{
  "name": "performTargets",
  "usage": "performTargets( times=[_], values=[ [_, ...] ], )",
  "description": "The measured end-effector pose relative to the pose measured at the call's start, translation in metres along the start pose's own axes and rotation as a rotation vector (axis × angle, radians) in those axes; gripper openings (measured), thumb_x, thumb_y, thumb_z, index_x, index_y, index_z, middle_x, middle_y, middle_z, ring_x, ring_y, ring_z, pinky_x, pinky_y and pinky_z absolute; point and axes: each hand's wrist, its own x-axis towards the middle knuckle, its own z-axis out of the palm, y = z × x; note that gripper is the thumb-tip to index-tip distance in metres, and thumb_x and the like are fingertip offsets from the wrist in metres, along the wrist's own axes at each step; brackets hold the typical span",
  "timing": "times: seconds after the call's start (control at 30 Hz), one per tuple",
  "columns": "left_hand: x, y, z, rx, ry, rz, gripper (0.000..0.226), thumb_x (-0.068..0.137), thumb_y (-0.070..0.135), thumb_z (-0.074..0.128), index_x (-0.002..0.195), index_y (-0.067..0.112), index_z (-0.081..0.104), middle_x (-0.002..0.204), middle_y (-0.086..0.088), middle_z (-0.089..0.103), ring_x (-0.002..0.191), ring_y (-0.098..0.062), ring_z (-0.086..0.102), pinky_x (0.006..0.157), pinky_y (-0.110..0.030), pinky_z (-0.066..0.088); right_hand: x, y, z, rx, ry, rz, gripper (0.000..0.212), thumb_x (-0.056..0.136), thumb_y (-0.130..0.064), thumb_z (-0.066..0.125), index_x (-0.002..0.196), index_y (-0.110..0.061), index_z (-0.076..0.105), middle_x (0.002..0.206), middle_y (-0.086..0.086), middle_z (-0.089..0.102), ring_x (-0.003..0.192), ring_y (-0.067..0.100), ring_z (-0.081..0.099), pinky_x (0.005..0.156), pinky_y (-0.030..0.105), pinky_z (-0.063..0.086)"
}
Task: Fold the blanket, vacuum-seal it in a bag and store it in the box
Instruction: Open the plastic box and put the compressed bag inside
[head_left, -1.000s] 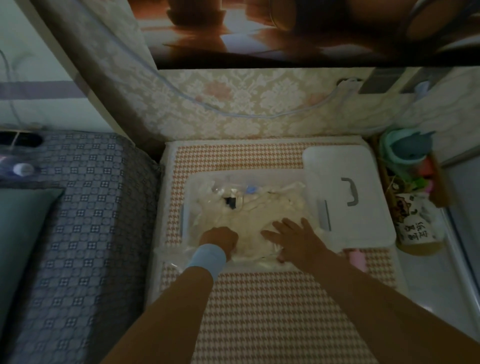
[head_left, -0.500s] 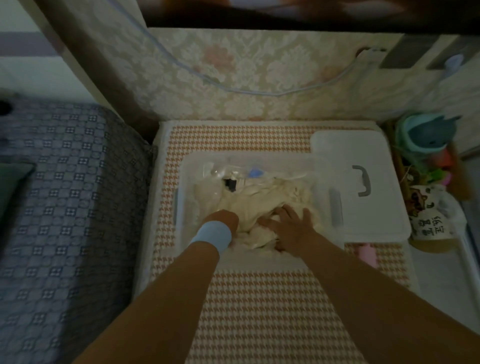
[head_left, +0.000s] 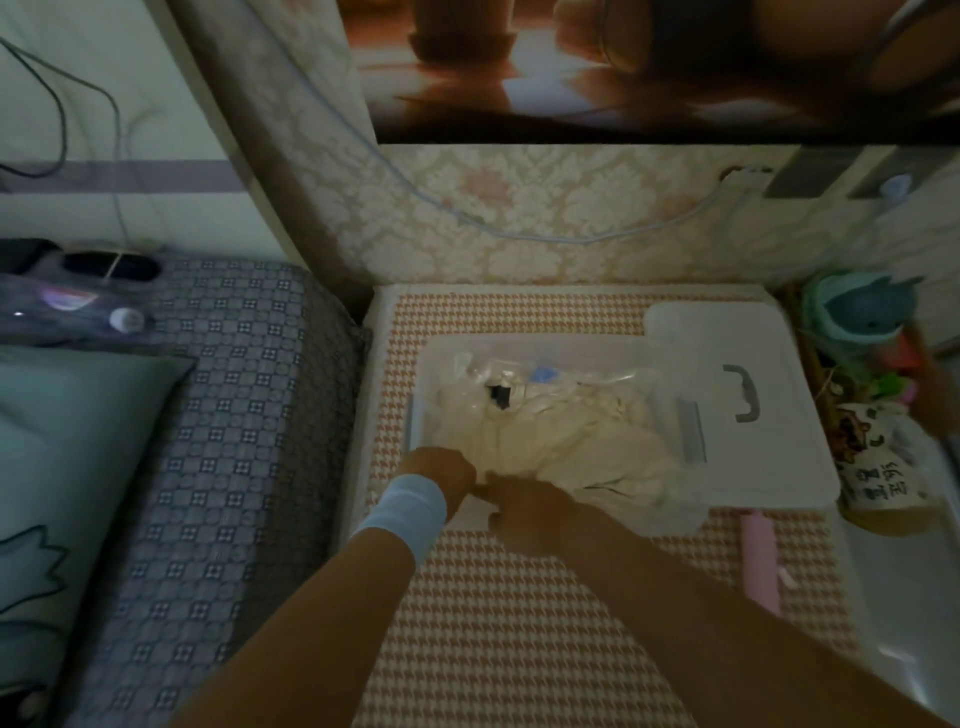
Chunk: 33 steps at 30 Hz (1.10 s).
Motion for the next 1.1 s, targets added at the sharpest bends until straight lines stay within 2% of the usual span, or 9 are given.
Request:
performTargets(
  times=[0.23,0.5,0.6,0.77,0.8,0.87,0.93,1.0,1.1],
  values=[
    [0.034,0.002,0.018,-0.207,-0.060,-0.128,0.025,0.093,0.001,0.054,0.116,-0.001,0.062,0.120,-0.018,0.062,0.108,-0.030,0.062,0.087,-0.033,0.050,0.054,0.012,0.029,-0.293,-0.128,0.066,0.055,0.109,-0.035,0.017,0.159,-0.018,0.005,0.167,0.003,-0.009,0.154,0.023,-0.004,0.123,0.051,-0.001],
    [0.048,0.011,0.033,-0.370,-0.282,-0.145,0.033,0.099,0.011,0.045,0.130,0.003,0.054,0.122,-0.017,0.057,0.112,-0.027,0.057,0.098,-0.034,0.043,0.090,0.019,0.018,-0.223,-0.209,0.119,0.054,0.110,-0.029,0.021,0.159,-0.018,0.003,0.167,0.003,-0.003,0.153,0.024,-0.001,0.120,0.047,-0.006],
    [0.043,0.016,0.013,-0.407,-0.151,-0.153,0.035,0.100,0.013,0.044,0.132,0.001,0.051,0.137,-0.017,0.052,0.126,-0.031,0.050,0.102,-0.037,0.040,0.052,0.032,-0.001,0.084,0.052,-0.030,0.050,0.107,-0.019,0.039,0.156,-0.016,0.028,0.161,0.005,0.028,0.149,0.025,0.024,0.122,0.033,0.012],
    [0.042,0.064,-0.048,-0.359,0.081,-0.068,0.031,0.100,0.015,0.041,0.125,0.006,0.057,0.127,-0.010,0.059,0.115,-0.030,0.058,0.096,-0.037,0.047,-0.017,0.073,-0.037,0.047,0.561,-0.121,0.034,0.085,-0.022,0.058,0.111,-0.007,0.073,0.113,0.017,0.070,0.102,0.038,0.068,0.087,0.056,0.056],
    [0.045,0.078,-0.058,-0.340,0.156,-0.003,0.031,0.099,0.017,0.045,0.127,0.011,0.056,0.126,-0.008,0.060,0.113,-0.029,0.059,0.093,-0.038,0.049,-0.032,0.085,-0.046,-0.045,0.531,-0.053,0.039,0.084,-0.018,0.058,0.120,-0.006,0.068,0.125,0.021,0.063,0.114,0.042,0.062,0.093,0.058,0.052],
    [0.053,0.098,-0.066,-0.335,0.233,0.099,0.043,0.096,0.025,0.052,0.138,0.022,0.046,0.133,-0.006,0.056,0.117,-0.028,0.056,0.095,-0.040,0.048,-0.056,0.114,-0.050,-0.189,0.311,0.104,0.069,0.091,-0.009,0.057,0.155,-0.013,0.030,0.161,0.020,0.018,0.150,0.038,0.017,0.117,0.053,0.029],
    [0.067,0.115,-0.065,-0.384,0.160,0.159,0.060,0.094,0.040,0.055,0.148,0.033,0.029,0.152,-0.003,0.033,0.136,-0.030,0.037,0.108,-0.046,0.036,-0.069,0.140,-0.036,-0.294,0.121,0.236,0.079,0.099,-0.009,0.047,0.158,-0.015,-0.004,0.164,0.017,-0.013,0.151,0.030,-0.014,0.122,0.044,0.015],
    [0.083,0.122,-0.055,-0.439,0.020,0.189,0.077,0.092,0.047,0.056,0.150,0.042,0.007,0.161,0.004,0.002,0.147,-0.032,0.008,0.116,-0.052,0.018,-0.069,0.150,-0.022,-0.326,0.152,0.206,0.067,0.105,-0.010,0.035,0.157,-0.012,-0.006,0.165,0.015,-0.008,0.152,0.026,-0.010,0.122,0.038,0.015],
    [0.109,0.125,-0.028,-0.499,-0.040,0.145,0.094,0.090,0.039,0.062,0.143,0.054,-0.015,0.158,0.013,-0.017,0.147,-0.033,-0.006,0.112,-0.063,0.018,-0.060,0.153,-0.022,-0.290,0.242,0.197,0.059,0.107,-0.012,0.031,0.159,-0.016,0.004,0.166,0.013,0.005,0.153,0.026,0.009,0.120,0.038,0.024]
  ],
)
